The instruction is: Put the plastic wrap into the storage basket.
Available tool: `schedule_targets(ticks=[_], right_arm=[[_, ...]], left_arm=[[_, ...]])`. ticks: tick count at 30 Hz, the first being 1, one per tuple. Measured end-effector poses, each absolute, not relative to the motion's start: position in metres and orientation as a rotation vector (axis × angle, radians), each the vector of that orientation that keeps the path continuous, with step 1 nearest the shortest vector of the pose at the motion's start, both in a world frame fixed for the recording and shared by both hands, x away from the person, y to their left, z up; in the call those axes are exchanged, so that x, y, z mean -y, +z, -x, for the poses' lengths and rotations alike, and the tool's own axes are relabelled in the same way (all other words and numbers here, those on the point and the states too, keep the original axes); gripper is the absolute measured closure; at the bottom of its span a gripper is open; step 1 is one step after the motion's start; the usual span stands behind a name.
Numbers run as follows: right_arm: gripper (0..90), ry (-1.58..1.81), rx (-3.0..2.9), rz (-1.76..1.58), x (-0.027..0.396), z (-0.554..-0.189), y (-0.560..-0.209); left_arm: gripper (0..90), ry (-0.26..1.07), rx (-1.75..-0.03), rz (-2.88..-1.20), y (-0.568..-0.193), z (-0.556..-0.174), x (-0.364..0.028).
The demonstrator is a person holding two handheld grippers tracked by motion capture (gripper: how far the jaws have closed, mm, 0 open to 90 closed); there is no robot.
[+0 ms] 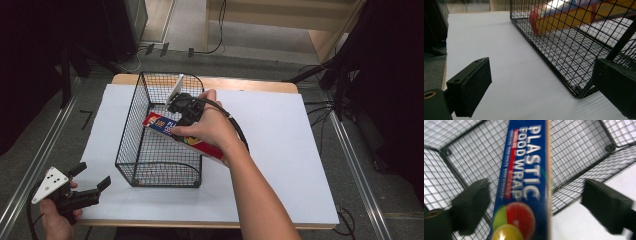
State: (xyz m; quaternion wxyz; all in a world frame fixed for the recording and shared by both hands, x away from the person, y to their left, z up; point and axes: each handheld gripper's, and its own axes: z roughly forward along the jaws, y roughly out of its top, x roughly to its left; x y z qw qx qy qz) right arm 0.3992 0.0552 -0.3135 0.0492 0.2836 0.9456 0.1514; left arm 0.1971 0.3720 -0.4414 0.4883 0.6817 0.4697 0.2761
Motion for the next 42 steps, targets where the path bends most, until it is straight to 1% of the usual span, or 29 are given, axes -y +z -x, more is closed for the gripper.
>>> schedule_targets(ticks=[3,6,8,10,12,15,17,26,31,42], right_arm=[[5.1,0.493,-2.848,-0.921,-0.046,-0.402,-0.305],[5.5,0.531,-2.791,-0.994,-0.022,-0.407,-0.296],[5.5,0.536,-2.788,-0.993,-0.017,-0.408,-0.296],[6.2,0.536,-2.757,-1.033,0.001,-0.41,-0.295],[6.4,0.541,-2.752,-1.043,0.004,-0.41,-0.295],[6.9,0.556,-2.736,-1.076,0.023,-0.41,-0.298],[7.0,0.557,-2.734,-1.084,0.026,-0.41,-0.299],[7.7,0.551,-2.71,-1.166,0.063,-0.409,-0.321],[7.8,0.552,-2.698,-1.202,0.076,-0.409,-0.33],[9.5,0.617,-2.652,-1.254,0.112,-0.393,-0.363]], left_arm=[[3.5,0.67,-1.142,-1.658,-0.441,-0.197,-0.372],[3.5,0.668,-1.138,-1.664,-0.441,-0.197,-0.371],[3.5,0.668,-1.137,-1.667,-0.442,-0.197,-0.371],[3.5,0.669,-1.138,-1.67,-0.442,-0.198,-0.37],[3.5,0.667,-1.137,-1.674,-0.442,-0.198,-0.37],[3.5,0.67,-1.138,-1.676,-0.443,-0.198,-0.368],[3.5,0.669,-1.138,-1.678,-0.443,-0.198,-0.368],[3.5,0.672,-1.14,-1.679,-0.443,-0.198,-0.369],[3.5,0.671,-1.139,-1.682,-0.443,-0.198,-0.368],[3.5,0.67,-1.141,-1.683,-0.443,-0.198,-0.368]])
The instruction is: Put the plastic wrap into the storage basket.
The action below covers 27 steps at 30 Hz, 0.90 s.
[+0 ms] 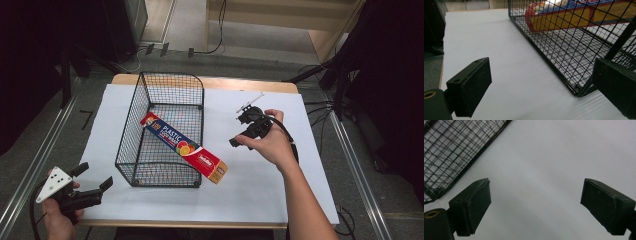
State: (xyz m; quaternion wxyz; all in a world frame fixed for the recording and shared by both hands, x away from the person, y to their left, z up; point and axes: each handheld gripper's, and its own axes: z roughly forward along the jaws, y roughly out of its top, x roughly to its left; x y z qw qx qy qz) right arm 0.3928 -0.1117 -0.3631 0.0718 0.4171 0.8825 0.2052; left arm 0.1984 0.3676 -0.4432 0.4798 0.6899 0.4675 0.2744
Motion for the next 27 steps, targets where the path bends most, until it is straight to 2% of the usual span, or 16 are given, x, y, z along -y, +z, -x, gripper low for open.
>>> schedule_targets(ticks=[10,27], right_arm=[[10.8,0.697,-2.597,-1.294,0.137,-0.373,-0.384],[12.8,0.924,-2.422,-1.41,0.213,-0.32,-0.427]], left_arm=[[3.5,0.669,-1.143,-1.683,-0.444,-0.198,-0.368],[3.5,0.672,-1.142,-1.697,-0.444,-0.199,-0.365]])
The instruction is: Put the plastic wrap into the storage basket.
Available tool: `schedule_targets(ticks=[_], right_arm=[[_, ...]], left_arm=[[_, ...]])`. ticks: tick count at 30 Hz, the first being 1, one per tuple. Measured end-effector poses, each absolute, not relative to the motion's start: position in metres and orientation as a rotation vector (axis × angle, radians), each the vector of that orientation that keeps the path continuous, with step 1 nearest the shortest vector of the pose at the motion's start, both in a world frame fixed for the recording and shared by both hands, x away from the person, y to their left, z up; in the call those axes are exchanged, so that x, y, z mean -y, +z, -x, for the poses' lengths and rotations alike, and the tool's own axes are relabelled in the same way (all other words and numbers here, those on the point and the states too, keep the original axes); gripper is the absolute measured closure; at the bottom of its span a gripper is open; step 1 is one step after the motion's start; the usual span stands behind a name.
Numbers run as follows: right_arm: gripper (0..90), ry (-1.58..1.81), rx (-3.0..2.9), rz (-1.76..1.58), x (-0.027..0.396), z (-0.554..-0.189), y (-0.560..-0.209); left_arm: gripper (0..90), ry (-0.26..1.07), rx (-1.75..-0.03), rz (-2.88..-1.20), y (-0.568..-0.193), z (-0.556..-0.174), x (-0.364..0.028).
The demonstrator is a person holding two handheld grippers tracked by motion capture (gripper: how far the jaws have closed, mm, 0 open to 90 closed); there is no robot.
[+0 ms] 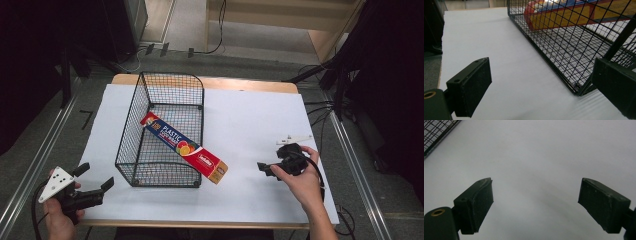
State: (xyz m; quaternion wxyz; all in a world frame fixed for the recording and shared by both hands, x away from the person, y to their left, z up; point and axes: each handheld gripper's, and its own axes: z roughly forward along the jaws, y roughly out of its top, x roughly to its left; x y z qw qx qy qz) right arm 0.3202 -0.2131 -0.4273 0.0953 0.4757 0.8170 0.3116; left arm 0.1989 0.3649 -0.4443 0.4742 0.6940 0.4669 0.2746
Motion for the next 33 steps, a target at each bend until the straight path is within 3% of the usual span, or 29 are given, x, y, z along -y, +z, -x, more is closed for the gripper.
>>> schedule_targets(ticks=[27,33], right_arm=[[13.5,1.137,-2.106,-1.509,0.317,-0.245,-0.469],[13.4,1.155,-2.072,-1.572,0.331,-0.244,-0.476]], left_arm=[[3.5,0.671,-1.14,-1.696,-0.443,-0.198,-0.365],[3.5,0.675,-1.142,-1.698,-0.443,-0.199,-0.365]])
